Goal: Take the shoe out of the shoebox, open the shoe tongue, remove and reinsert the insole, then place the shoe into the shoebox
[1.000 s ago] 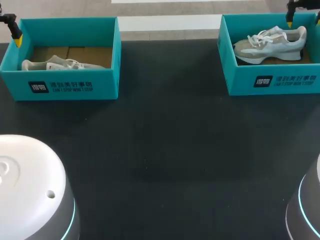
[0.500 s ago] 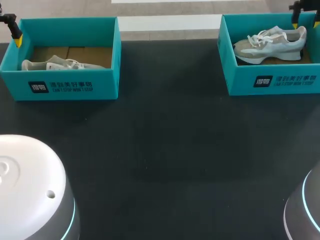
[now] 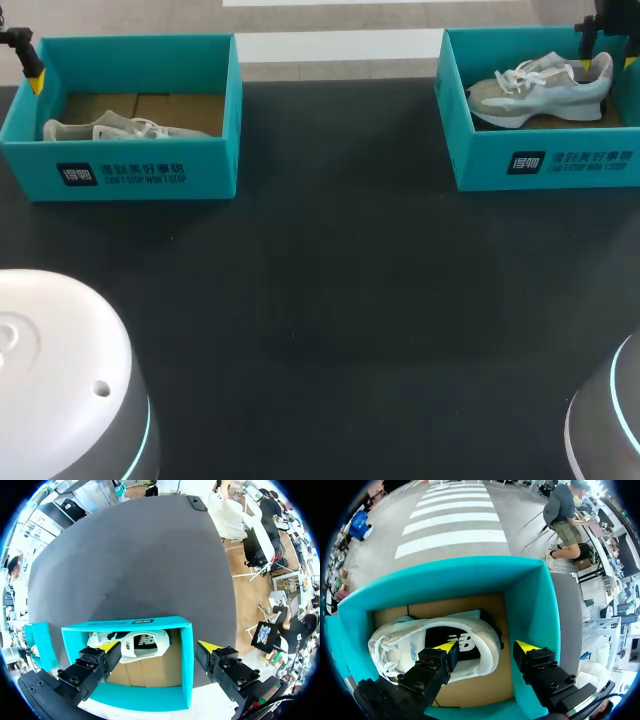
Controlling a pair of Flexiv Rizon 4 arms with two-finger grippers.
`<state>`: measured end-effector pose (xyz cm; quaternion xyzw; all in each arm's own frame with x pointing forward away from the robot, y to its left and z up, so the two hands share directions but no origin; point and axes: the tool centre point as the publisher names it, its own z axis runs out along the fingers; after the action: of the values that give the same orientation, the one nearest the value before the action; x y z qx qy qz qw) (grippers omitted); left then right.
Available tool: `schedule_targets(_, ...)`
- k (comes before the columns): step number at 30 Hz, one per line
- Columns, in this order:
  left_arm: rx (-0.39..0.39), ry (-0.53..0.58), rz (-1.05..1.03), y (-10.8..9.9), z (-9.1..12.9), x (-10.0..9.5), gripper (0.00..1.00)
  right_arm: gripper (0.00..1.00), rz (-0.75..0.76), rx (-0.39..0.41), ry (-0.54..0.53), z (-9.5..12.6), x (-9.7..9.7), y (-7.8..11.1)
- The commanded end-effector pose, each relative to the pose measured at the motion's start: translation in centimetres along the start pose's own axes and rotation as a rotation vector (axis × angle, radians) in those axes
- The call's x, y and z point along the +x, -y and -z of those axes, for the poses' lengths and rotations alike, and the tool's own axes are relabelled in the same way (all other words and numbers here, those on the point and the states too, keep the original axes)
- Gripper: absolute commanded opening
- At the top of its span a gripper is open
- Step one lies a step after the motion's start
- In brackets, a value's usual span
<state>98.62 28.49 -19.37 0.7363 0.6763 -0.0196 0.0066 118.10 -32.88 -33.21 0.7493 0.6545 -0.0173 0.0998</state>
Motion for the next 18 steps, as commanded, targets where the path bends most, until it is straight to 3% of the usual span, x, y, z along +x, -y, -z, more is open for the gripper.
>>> schedule_targets(1, -0.001, -0.001, -0.001, 0.1, 0.0, 0.0, 1.0, 0.67, 0.011, -0.011, 0.004, -1.1, 0.3, 0.1)
schedule_targets(8, -0.001, -0.001, -0.001, 0.1, 0.0, 0.0, 1.0, 0.65, 0.024, 0.002, 0.016, -2.7, -0.1, -0.5)
schedule_targets(18, -0.001, -0.001, -0.001, 0.1, 0.0, 0.0, 1.0, 0.44, 0.031, 0.019, 0.039, -4.2, -0.6, -0.9)
